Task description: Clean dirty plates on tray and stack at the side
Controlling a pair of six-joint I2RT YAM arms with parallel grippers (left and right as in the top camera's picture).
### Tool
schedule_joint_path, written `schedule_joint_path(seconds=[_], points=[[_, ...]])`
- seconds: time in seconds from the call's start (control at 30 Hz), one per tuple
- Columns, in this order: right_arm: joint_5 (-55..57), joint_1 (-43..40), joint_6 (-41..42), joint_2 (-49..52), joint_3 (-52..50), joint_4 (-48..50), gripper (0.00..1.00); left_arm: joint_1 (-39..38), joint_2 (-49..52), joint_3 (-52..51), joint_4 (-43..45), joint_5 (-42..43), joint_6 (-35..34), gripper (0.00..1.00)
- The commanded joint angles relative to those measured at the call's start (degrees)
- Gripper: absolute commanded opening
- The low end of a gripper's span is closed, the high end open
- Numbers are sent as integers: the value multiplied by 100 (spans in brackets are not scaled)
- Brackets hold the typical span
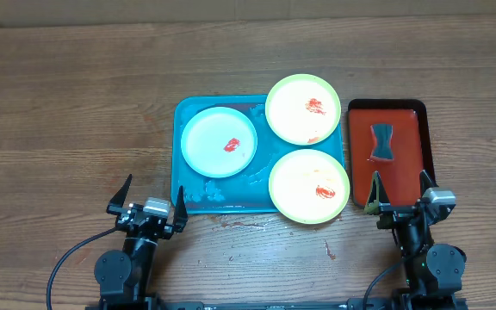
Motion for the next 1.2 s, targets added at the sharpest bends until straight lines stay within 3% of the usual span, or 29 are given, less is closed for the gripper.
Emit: schedule_joint_path(seconds=[0.0, 0.6, 0.77, 1.17], points=[[-31, 35, 17, -55, -61, 35, 100, 11, -55, -22, 7, 33, -20, 100], [-31, 35, 17, -55, -61, 461, 100, 11, -55, -22, 4, 48, -46, 100], [-33, 35, 17, -57, -59, 647, 100, 11, -55, -22, 7, 72, -660, 100], [-35, 33, 15, -55, -20, 807, 100, 11, -52, -9, 9, 20, -1196, 100]])
